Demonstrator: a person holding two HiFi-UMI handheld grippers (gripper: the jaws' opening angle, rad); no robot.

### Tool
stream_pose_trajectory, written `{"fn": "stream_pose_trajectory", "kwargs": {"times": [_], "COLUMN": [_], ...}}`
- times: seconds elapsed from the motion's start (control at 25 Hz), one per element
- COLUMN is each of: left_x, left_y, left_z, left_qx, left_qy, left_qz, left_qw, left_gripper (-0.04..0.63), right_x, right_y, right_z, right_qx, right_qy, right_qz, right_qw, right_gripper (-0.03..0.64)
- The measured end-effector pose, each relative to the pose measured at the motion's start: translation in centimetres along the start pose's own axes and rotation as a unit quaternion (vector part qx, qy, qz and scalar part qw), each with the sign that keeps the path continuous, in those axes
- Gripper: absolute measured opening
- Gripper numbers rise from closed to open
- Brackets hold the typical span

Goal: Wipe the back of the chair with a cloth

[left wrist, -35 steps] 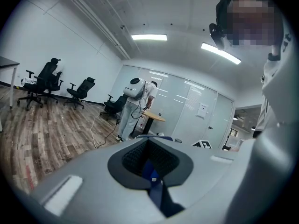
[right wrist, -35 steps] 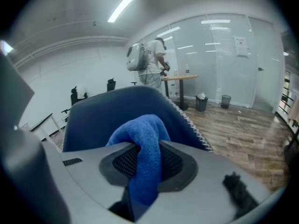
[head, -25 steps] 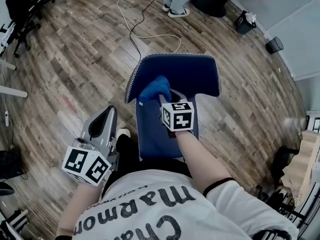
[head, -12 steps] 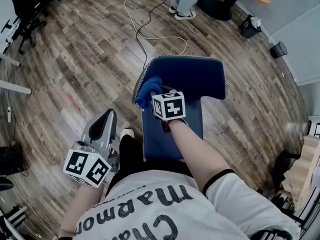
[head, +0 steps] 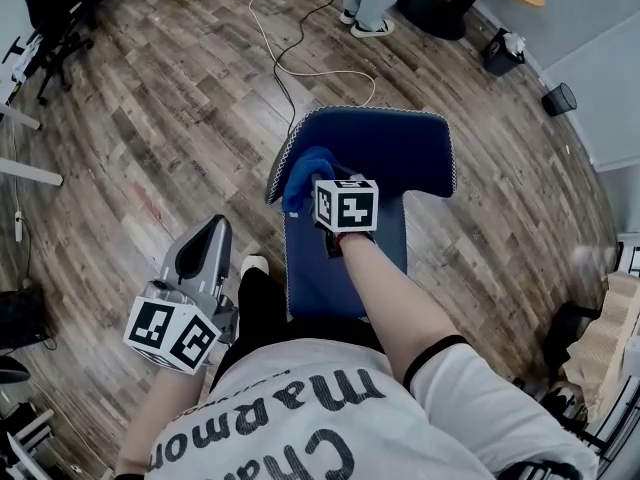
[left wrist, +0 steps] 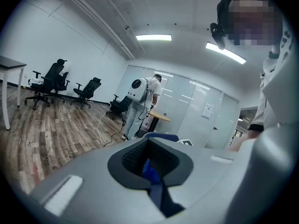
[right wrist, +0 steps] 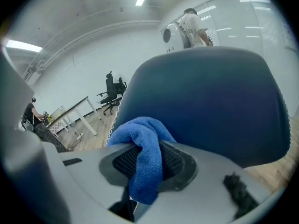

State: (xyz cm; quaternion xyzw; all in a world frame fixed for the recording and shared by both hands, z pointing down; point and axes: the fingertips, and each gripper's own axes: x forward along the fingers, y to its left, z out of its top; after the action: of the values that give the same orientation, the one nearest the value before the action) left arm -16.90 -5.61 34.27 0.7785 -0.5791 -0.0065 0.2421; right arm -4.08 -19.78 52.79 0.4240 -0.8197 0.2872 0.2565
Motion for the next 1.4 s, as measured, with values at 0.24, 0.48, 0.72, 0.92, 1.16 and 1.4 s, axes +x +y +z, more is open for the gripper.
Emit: {"fn": "stream_pose_trajectory", "kwargs": {"times": [0.24,0.48,0.72,0.92,1.16,1.4], "left_x": [0.3,0.5,1.0,1.3,1.5,1.9], "left_y": [-0.1,-0.4,-0.7,-1.1,-1.3,-1.9], "left_z": [0.2,0.1,0.1,0.0,0.0,0.2], "left_qx": [-0.002,-0.001,-0.003,-0.001,0.0,0.004], "left_qy": [-0.001,-0.001,0.001,0.004,0.007,0.006], "left_qz": [0.004,0.008,0.004,-0.001,-0.005,-0.01], "left_qw": [1.0,1.0,1.0,1.0,1.0,0.9999], "left_gripper": [0.009,0.009,0.008,0.008,0.009,0.009], "right_x": [-0.3,-0.8,-1.6,-2.4,-4.0,-6.0], "right_y": [-2.1,-3.7,-4.9,-7.5,-12.0,-16.3], "right_z": [0.2,0.4,0.2,-0.5,-1.4,-1.8], "right_qx": [-0.014,-0.041,-0.063,-0.041,-0.01,0.029], "right_qy": [-0.003,-0.002,0.001,0.005,0.012,0.009], "right_qz": [-0.013,-0.023,-0.032,-0.067,-0.121,-0.17], "right_qw": [1.0,0.999,0.997,0.997,0.993,0.985], "right_gripper": [0.11,0.11,0.11,0.11,0.11,0.11]}}
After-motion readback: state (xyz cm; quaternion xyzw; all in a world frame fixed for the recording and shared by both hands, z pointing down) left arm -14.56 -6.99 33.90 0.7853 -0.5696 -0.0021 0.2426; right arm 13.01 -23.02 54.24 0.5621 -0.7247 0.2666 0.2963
